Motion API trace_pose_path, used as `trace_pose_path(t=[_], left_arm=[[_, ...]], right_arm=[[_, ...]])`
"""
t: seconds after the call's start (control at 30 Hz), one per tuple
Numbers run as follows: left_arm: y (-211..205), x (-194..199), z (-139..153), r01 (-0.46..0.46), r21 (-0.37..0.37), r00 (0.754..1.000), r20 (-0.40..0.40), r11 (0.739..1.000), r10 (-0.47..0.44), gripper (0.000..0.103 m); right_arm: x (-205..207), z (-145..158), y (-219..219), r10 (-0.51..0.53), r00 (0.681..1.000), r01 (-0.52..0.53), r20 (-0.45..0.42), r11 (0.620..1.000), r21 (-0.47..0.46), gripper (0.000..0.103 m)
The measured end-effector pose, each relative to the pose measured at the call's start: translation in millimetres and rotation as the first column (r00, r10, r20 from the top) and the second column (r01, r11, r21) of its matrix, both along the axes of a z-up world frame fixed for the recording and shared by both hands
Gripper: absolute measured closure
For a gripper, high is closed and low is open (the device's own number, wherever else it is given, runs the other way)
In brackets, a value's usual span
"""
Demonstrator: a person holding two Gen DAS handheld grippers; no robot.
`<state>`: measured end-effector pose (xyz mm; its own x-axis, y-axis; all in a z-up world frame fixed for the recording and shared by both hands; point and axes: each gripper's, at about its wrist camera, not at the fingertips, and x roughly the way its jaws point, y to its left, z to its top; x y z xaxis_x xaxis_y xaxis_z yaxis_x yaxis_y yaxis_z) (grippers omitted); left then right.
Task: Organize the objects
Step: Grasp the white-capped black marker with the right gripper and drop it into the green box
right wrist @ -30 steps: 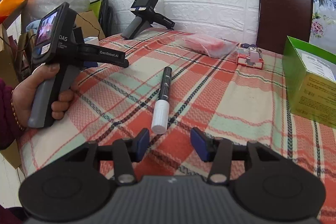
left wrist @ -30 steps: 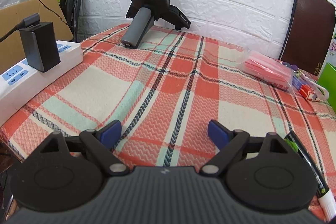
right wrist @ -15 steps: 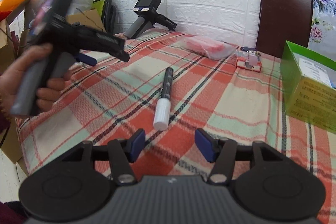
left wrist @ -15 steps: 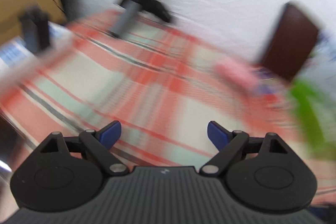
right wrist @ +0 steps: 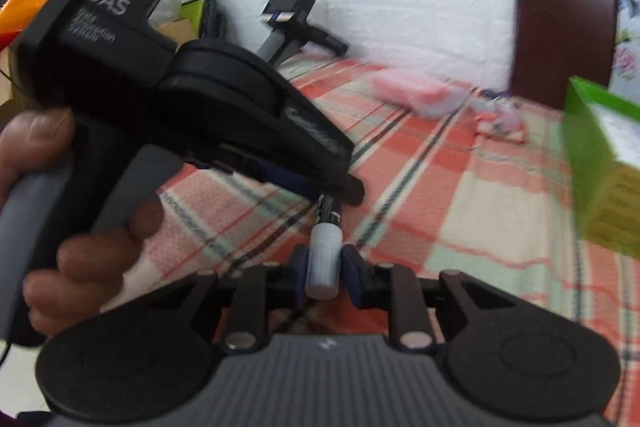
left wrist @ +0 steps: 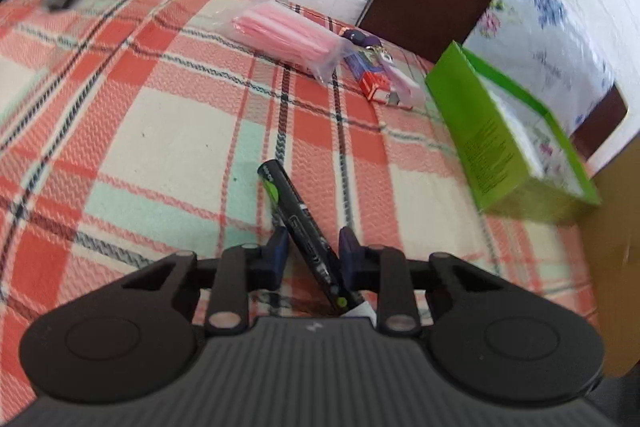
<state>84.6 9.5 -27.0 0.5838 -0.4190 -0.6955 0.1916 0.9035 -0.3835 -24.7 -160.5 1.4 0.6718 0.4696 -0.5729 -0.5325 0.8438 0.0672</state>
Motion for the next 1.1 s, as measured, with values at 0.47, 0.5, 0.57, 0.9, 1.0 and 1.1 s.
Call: trace_pose_path(t=[0.47,0.5,0.57,0.9,1.0,1.1], left_arm=[[-219.5,50.0,105.2,0.333,0.079,0.898,0.278,0.94,-0.342,0.069],[-237.2,52.8,101.6,0.335,0.118,0.894,0.275,0.935,-0.355,0.054],[-257.9,53.6,91.1,0.296,0.204,0.895,0.283,0.933,-0.346,0.056],[-167.1,29.1,58.6,0.175,0.312,0.915,0.299,0.934,-0.271,0.055],[-129.5,32.3,47.1,0.087,0.357,0.937,0.288,0.93,-0.198,0.054],[-83.0,36.3,29.9,-0.034,0.404,0.959,0.27,0.914,-0.083,0.048]], right_arm=[[52.7,62.5,-146.2,-0.433,0.846,0.433,0.313,0.898,0.073,0.082],[68.3,57.8,-154.1,-0.463,0.831,0.475,0.309,0.879,0.04,0.081],[89.3,45.8,-170.5,-0.533,0.798,0.556,0.282,0.831,-0.001,0.056],[36.8,20.3,-172.5,-0.52,0.821,0.505,0.236,0.854,0.126,0.055],[29.4,11.1,-158.2,-0.483,0.86,0.468,0.163,0.875,0.124,0.055],[29.0,3.2,-133.5,-0.406,0.907,0.397,0.108,0.913,0.097,0.055]])
